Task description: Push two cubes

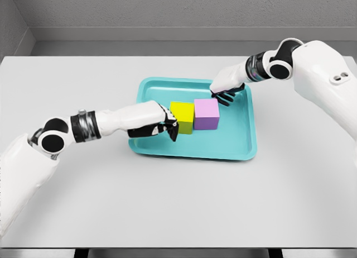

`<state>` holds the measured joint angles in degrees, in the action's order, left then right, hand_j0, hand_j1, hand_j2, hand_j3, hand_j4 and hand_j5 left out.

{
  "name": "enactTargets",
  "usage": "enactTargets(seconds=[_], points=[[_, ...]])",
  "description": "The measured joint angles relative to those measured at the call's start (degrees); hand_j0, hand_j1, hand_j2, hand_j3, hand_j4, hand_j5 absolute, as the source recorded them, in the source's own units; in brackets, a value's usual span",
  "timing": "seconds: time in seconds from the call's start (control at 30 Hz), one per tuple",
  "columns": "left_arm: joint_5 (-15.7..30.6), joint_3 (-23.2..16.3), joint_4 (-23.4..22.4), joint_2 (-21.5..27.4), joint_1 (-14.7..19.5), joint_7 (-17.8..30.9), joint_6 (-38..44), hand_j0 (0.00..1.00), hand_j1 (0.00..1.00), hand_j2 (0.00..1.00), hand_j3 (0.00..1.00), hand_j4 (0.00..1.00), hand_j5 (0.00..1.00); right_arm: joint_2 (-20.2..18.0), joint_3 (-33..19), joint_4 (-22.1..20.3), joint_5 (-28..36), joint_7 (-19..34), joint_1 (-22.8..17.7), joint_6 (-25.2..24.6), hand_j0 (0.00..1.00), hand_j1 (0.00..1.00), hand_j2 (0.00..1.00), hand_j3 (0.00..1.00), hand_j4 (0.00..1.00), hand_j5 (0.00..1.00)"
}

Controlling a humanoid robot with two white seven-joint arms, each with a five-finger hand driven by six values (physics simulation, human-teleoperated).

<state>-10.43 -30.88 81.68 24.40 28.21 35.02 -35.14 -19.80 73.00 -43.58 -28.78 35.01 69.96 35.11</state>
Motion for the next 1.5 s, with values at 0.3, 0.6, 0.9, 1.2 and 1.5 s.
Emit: enactTargets(seconds=[0.3,0.6,0.9,1.2,1.5], points=[[-1.5,-0.7,-7.0,-3.5,1.5,0.0,0.0,0.31,0.31,0.31,0.31,0.31,0.31,-0.6,-0.7,0.1,0.1,0.0,0.4,0.0,0.14,0.14,0.14,0.14,0.14,0.14],[-0.1,-0.6,-7.8,-4.8,1.1,-0.2,0.7,0.34,0.34,0.34,0.34,0.34,0.34,-0.8,-0.8,-0.1,0.4,0.0,0.7,0.0,0.14,0.14,0.14,0.14,0.14,0.14],[-0.9,-0.6,-5.8,-4.8,-0.3,0.0,0.2,0.33,0.33,0.33,0.33,0.33,0.33,-2.9,-0.9,-0.5,0.6,0.0,1.3,0.0,0.14,0.14,0.14,0.14,0.14,0.14],[-1.0,-0.6,-3.8,-4.2,-1.0,0.0,0.0,0.35,0.35,0.35,0.35,0.35,0.35,-3.4,-0.4,-1.3,0.9,0.0,1.3,0.0,0.15,0.15,0.15,0.15,0.15,0.15],[-1.5,-2.9,-8.0,-6.6,-0.4,0.0,0.0,0.35,0.35,0.35,0.35,0.35,0.35,-3.4,0.1,-1.8,0.9,0.0,1.2,0.0,0.15,0.15,0.15,0.15,0.15,0.15]])
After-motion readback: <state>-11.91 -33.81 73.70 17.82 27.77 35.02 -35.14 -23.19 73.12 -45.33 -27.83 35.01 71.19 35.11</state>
